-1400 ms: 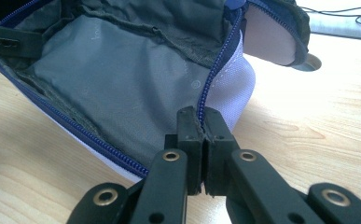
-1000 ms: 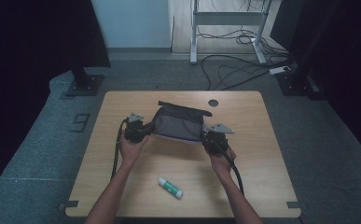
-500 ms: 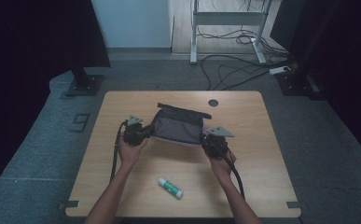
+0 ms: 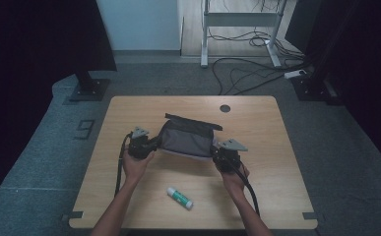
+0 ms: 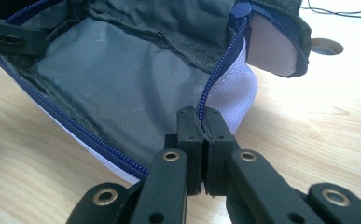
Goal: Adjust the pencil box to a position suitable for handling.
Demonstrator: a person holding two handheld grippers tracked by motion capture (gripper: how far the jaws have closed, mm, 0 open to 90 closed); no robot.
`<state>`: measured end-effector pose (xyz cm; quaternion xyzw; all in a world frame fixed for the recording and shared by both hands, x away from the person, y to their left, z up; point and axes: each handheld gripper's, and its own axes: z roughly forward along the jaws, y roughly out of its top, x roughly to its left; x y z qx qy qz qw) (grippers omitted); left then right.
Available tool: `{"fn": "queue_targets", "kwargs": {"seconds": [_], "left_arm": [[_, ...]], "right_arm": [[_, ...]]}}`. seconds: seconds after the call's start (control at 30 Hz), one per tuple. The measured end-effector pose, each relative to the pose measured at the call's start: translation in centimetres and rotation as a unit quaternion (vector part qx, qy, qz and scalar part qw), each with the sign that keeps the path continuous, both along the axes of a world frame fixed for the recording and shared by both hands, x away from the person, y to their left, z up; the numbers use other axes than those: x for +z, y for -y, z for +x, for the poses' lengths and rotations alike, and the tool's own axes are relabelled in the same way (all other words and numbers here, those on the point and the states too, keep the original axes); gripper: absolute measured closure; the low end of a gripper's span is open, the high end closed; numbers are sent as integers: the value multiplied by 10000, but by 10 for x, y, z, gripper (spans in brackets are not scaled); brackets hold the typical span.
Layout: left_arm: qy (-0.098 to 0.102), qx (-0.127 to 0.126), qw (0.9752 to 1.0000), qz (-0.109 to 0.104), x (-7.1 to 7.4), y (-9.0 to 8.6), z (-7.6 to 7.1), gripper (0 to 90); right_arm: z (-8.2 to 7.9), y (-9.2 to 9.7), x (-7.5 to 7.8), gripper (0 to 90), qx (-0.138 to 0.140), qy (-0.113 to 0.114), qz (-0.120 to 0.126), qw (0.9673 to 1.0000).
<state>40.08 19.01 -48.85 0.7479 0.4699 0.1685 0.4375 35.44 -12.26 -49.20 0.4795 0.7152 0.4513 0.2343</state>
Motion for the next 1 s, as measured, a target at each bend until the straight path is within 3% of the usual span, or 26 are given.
{"fn": "queue_targets", "kwargs": {"seconds": [0.6, 1.0], "left_arm": [[-279, -58, 9996, 25, -20, -10, -25, 802], [-568, -118, 9982, 161, -35, -6, -25, 785]], "right_arm": [[-14, -6, -18, 867, 250, -252, -65, 9993], [-6, -3, -37, 854, 241, -577, -175, 9979]]}}
